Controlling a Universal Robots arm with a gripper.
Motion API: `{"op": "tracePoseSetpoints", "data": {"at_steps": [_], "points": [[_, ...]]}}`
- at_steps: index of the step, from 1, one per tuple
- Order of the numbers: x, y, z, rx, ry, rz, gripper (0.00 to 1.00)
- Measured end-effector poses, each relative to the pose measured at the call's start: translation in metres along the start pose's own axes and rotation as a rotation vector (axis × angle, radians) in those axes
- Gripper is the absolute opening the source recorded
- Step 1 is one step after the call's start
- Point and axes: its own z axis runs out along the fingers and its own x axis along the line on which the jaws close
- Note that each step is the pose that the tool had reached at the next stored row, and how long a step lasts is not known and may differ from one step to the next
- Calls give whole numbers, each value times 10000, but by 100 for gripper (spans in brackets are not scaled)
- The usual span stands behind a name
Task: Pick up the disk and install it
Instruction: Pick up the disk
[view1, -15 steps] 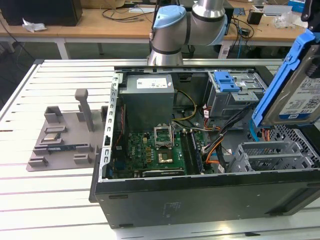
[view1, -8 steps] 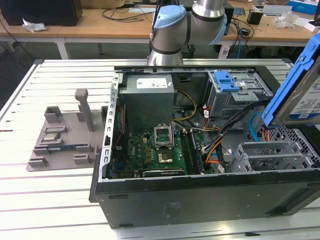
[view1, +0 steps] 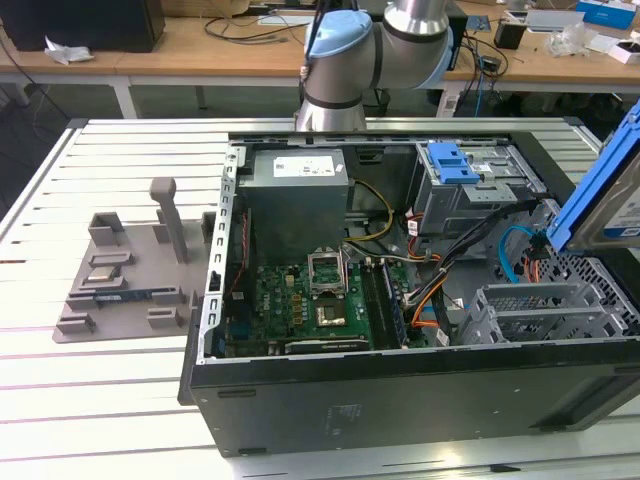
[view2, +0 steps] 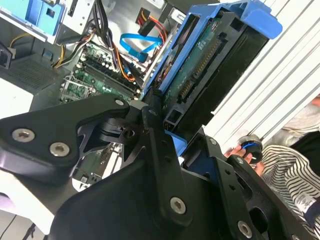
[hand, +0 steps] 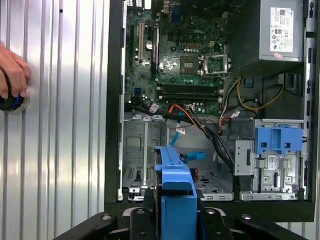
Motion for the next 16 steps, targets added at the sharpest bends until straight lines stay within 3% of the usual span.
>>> {"op": "tracePoseSetpoints", "data": {"at_steps": [5, 8, 16], "points": [[24, -64, 18, 0, 1, 0, 37], [72, -65, 40, 0, 0, 4, 37], [73, -49, 53, 5, 5, 113, 37]]}}
